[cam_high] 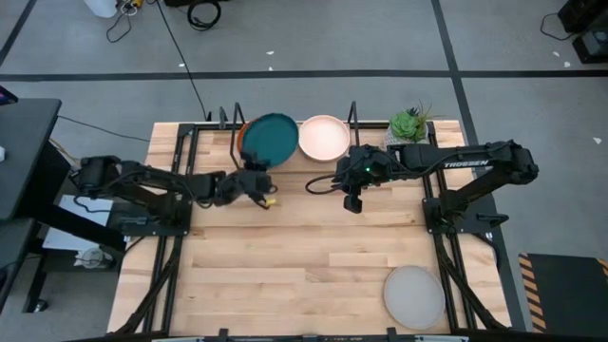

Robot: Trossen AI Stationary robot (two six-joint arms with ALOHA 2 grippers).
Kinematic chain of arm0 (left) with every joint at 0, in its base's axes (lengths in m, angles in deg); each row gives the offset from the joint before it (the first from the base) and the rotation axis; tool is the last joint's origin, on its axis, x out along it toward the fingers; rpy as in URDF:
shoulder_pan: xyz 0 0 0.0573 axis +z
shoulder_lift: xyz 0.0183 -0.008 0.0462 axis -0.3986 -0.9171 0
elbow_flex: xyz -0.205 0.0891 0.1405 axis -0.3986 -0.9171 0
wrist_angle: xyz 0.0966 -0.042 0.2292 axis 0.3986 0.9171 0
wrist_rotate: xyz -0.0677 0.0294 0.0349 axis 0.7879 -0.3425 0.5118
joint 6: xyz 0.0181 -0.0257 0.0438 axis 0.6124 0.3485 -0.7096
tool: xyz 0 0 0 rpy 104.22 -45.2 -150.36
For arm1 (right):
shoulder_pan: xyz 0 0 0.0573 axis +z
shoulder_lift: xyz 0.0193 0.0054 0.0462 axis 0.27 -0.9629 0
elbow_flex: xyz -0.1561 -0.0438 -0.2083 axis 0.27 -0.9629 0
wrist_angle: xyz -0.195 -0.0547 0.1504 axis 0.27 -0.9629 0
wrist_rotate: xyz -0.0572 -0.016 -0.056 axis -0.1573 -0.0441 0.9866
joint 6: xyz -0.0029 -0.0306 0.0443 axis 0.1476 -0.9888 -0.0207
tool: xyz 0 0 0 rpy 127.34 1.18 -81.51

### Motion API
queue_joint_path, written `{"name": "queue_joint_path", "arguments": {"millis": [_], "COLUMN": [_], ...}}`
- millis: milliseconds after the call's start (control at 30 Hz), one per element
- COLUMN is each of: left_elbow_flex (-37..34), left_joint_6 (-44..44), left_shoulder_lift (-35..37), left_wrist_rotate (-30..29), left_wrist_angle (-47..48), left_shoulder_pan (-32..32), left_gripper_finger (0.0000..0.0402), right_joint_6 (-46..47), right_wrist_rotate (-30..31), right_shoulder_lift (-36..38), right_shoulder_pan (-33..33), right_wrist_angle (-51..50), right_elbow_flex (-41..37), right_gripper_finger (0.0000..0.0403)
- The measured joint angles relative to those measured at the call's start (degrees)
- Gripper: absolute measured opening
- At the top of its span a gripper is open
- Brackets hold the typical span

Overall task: Place and stack plates onto a shelf
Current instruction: Stack the dark blue plate on the top of orange plate on the shelf

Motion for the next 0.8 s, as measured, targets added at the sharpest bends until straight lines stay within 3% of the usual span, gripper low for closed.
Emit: {"name": "queue_joint_path", "arguments": {"millis": [100,167,433,700,800], "left_elbow_flex": [0.5,1.6,6.8,7.1,7.1], "left_joint_6": [7.4,10.0,15.2,8.9,8.4], "left_shoulder_lift": [0.5,0.4,0.2,-3.2,-5.1], "left_wrist_rotate": [9.6,11.4,11.6,10.0,6.1], "left_wrist_angle": [4.6,7.7,15.6,16.6,15.9], "left_shoulder_pan": [3.0,4.1,7.2,9.2,9.4], "left_gripper_finger": [0.0040,0.0040,0.0041,0.0042,0.0056], "right_joint_6": [-0.1,-0.4,-0.6,-0.6,-0.6], "right_wrist_rotate": [0.0,0.0,0.0,-1.7,-1.9], "right_shoulder_lift": [0.0,0.0,0.0,0.0,0.0], "right_shoulder_pan": [0.0,0.0,0.0,0.1,0.1], "right_wrist_angle": [0.4,0.7,1.3,1.2,1.2], "right_elbow_flex": [0.0,0.0,0.0,0.0,0.0], "right_gripper_finger": [0.0075,0.0075,0.0075,0.0076,0.0076]}}
